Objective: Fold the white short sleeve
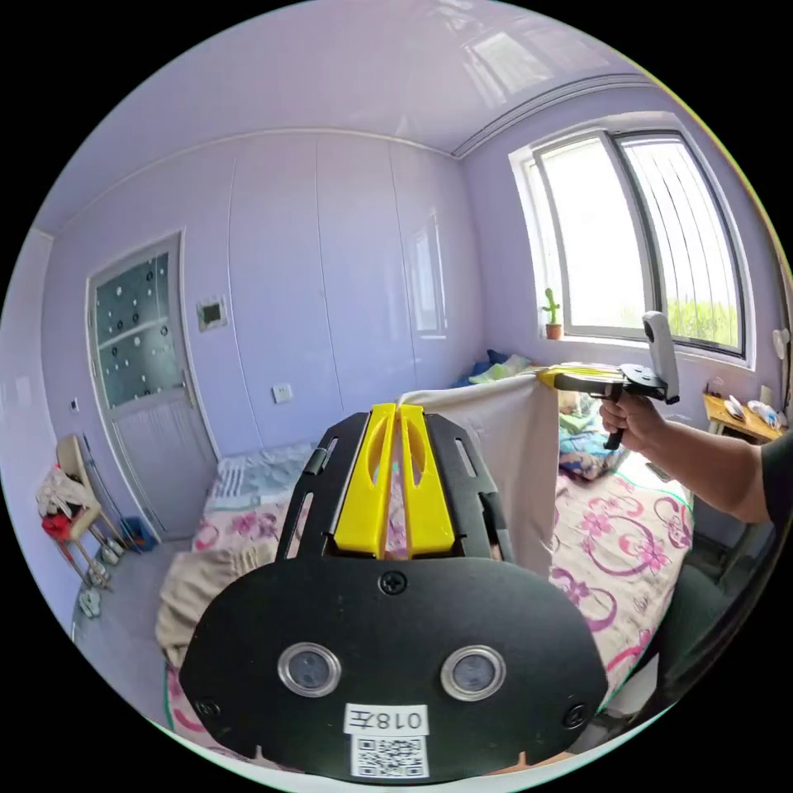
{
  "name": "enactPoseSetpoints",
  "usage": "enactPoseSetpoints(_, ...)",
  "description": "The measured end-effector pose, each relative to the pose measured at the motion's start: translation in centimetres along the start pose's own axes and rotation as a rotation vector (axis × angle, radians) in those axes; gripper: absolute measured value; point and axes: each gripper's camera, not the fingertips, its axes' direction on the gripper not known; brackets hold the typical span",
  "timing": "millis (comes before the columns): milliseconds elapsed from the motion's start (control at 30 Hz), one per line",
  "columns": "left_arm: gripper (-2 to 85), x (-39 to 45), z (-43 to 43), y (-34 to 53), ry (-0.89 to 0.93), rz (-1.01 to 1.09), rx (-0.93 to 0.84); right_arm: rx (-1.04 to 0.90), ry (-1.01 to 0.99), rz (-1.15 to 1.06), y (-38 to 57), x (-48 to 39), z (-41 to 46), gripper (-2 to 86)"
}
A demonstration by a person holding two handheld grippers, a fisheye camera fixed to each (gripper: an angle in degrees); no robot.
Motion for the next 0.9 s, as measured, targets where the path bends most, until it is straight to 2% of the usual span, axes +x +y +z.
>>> enactPoseSetpoints(67,-1.0,-0.7,-1.8,-3.7,-0.007,-0.001,0.088,0.135,0.055,-0.043,-5.1,0.2,-3.0,0.5)
enactPoseSetpoints(167,-0.9,0.0,-4.5,-5.4,-0.022,0.026,0.169,0.223,0.100,-0.116,-7.2,-1.1,-6.3,0.5)
enactPoseSetpoints(333,-0.9,2.9,-4.7,1.5,0.029,0.015,0.148,0.186,0.115,-0.166,-1.7,-4.2,-7.9,0.4)
enactPoseSetpoints(433,-0.9,5.7,-2.7,9.5,0.068,-0.008,0.041,0.084,0.124,-0.199,6.1,-6.9,-6.5,0.4)
enactPoseSetpoints(533,-0.9,8.5,0.8,18.5,0.105,-0.080,-0.168,-0.097,0.114,-0.143,15.6,-9.6,-3.6,0.4)
enactPoseSetpoints(600,-0.9,11.0,4.1,25.4,0.114,-0.134,-0.401,-0.246,0.093,-0.078,21.4,-11.2,-1.3,0.5)
enactPoseSetpoints(700,-0.8,13.9,6.8,31.3,0.125,-0.151,-0.663,-0.500,0.045,-0.005,29.0,-14.0,2.3,0.6)
enactPoseSetpoints(767,-0.8,14.9,6.9,32.7,0.113,-0.168,-0.721,-0.592,0.026,0.008,31.8,-15.6,3.3,0.6)
enactPoseSetpoints(900,-0.8,15.3,5.4,31.1,0.121,-0.217,-0.665,-0.570,0.003,0.020,31.6,-16.2,2.4,0.7)
